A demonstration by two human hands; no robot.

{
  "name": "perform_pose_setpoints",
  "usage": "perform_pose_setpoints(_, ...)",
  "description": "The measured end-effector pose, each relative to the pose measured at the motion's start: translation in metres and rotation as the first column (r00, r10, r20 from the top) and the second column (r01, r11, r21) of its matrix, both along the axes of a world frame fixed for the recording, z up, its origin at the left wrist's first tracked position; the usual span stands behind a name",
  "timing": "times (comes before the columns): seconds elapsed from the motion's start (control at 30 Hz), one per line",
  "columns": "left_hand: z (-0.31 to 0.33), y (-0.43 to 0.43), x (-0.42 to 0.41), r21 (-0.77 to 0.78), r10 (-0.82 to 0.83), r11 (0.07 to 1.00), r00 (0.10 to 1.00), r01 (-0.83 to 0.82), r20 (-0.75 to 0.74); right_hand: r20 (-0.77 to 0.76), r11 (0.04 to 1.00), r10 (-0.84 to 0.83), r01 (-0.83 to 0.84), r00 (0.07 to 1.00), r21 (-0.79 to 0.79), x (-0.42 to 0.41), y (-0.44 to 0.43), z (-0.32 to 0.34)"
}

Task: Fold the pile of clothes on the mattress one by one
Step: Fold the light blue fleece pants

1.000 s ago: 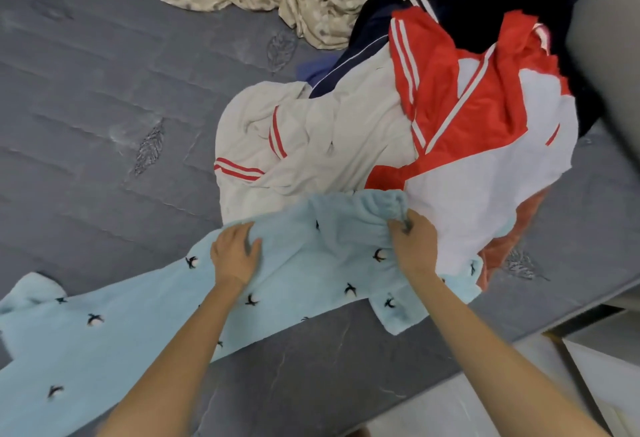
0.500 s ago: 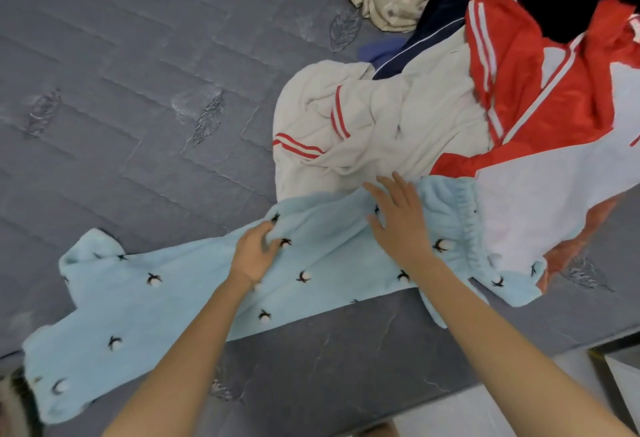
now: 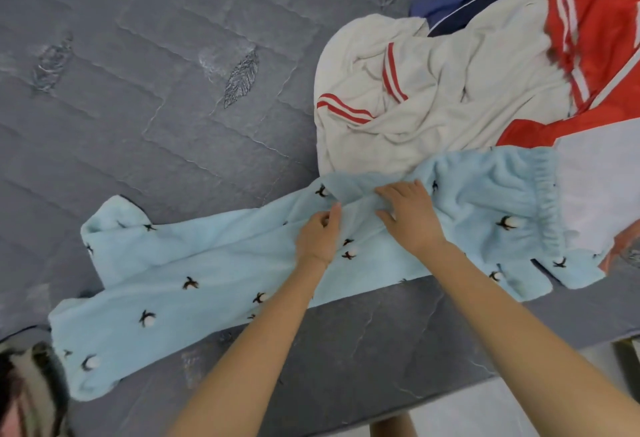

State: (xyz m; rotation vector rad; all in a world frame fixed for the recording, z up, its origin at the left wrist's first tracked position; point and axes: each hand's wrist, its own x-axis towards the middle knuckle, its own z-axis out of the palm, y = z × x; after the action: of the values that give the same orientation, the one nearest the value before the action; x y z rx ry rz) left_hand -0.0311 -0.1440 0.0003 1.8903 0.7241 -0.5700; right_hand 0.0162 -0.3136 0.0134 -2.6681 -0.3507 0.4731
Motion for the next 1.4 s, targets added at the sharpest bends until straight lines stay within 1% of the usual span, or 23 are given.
perform_pose_setpoints(0.03,-0.001,-0.005,0.006,0.028,-0.023,0.999,1.000,0.024,-0.015,0.006,1.000,-0.007,0.007,1.000,0.008,0.000,0.000,0.000)
perform_pose_setpoints(0.1,-0.001,-0.014,0.013,0.058,-0.062,0.996,0.998,0.061,0.005,0.007,1.000,-0.003,0.003,1.000,0.017,0.002,0.000,0.001)
perform_pose_setpoints(0.17,-0.001,-0.020,0.021,-0.009,-0.041,0.999,0.997,0.042,0.073,0.013,0.999,0.016,-0.017,1.000,0.033,0.009,0.001,0.003)
perform_pose_setpoints(0.27,0.003,-0.022,0.034,-0.159,0.083,0.985,0.989,-0.063,0.123,0.036,0.996,0.041,-0.044,0.999,0.081,0.022,0.003,0.006)
perform_pose_setpoints(0.3,0.004,-0.021,0.038,-0.190,0.122,0.977,0.983,-0.094,0.139,0.014,0.995,0.051,-0.052,0.999,0.080,0.027,0.004,0.006)
perform_pose_setpoints(0.37,0.010,-0.017,0.045,-0.243,0.174,0.963,0.956,-0.115,0.236,-0.059,0.997,0.066,-0.064,0.996,0.037,0.038,0.006,0.005)
perform_pose_setpoints(0.43,0.017,-0.013,0.055,-0.286,0.203,0.953,0.913,-0.101,0.355,-0.063,0.998,0.052,-0.051,0.997,0.024,0.050,0.010,0.005)
perform_pose_setpoints(0.53,0.020,-0.002,0.069,-0.293,0.212,0.953,0.859,-0.076,0.465,-0.003,0.987,-0.077,0.076,0.997,0.144,0.071,0.017,0.007)
perform_pose_setpoints(0.57,0.017,0.004,0.073,-0.274,0.193,0.960,0.853,-0.062,0.485,0.010,0.981,-0.110,0.107,0.994,0.163,0.077,0.019,0.006)
perform_pose_setpoints(0.63,0.009,0.022,0.073,-0.159,0.079,0.987,0.888,-0.006,0.453,0.010,0.987,-0.122,0.120,0.993,0.111,0.087,0.024,0.001)
perform_pose_setpoints(0.67,0.004,0.033,0.069,-0.072,-0.014,0.996,0.916,0.047,0.400,-0.004,0.990,-0.124,0.124,0.992,0.068,0.089,0.026,-0.003)
perform_pose_setpoints(0.7,-0.003,0.046,0.062,0.049,-0.121,0.993,0.932,0.111,0.342,-0.019,0.991,-0.129,0.130,0.991,0.028,0.091,0.028,-0.007)
perform_pose_setpoints(0.77,-0.018,0.076,0.040,0.326,-0.289,0.922,0.930,0.207,0.227,-0.028,0.987,-0.148,0.146,0.989,-0.059,0.090,0.035,-0.014)
perform_pose_setpoints(0.8,-0.024,0.092,0.027,0.420,-0.312,0.881,0.934,0.217,0.172,-0.026,0.982,-0.158,0.154,0.987,-0.108,0.089,0.038,-0.017)
perform_pose_setpoints(0.83,-0.028,0.107,0.015,0.473,-0.310,0.854,0.942,0.219,0.125,-0.015,0.976,-0.169,0.166,0.985,-0.141,0.087,0.043,-0.018)
perform_pose_setpoints(0.87,-0.032,0.122,0.004,0.503,-0.304,0.835,0.949,0.221,0.088,0.011,0.974,-0.173,0.172,0.985,-0.145,0.084,0.048,-0.019)
perform_pose_setpoints(0.9,-0.035,0.135,-0.006,0.529,-0.309,0.816,0.949,0.233,0.058,0.056,0.981,-0.152,0.158,0.987,-0.112,0.081,0.055,-0.017)
perform_pose_setpoints(0.97,-0.038,0.160,-0.023,0.585,-0.364,0.759,0.931,0.285,0.019,0.157,0.999,-0.041,0.044,0.987,-0.018,0.074,0.073,-0.012)
perform_pose_setpoints(1.03,-0.037,0.179,-0.034,0.618,-0.423,0.714,0.906,0.328,0.007,0.215,0.997,0.067,-0.076,0.974,0.032,0.067,0.096,-0.006)
perform_pose_setpoints(1.13,-0.030,0.202,-0.051,0.625,-0.436,0.710,0.899,0.325,0.028,0.163,0.981,0.166,-0.179,0.972,0.069,0.051,0.132,-0.002)
perform_pose_setpoints(1.2,-0.024,0.219,-0.065,0.624,-0.389,0.732,0.920,0.273,0.054,0.123,0.969,0.230,-0.239,0.965,0.069,0.037,0.155,-0.004)
perform_pose_setpoints(1.27,-0.019,0.240,-0.081,0.631,-0.342,0.739,0.939,0.236,0.048,0.087,0.957,0.279,-0.284,0.956,0.052,0.023,0.176,-0.009)
perform_pose_setpoints(1.4,-0.015,0.277,-0.109,0.681,-0.371,0.687,0.928,0.253,0.030,0.024,0.955,0.293,-0.293,0.956,0.039,-0.005,0.210,-0.020)
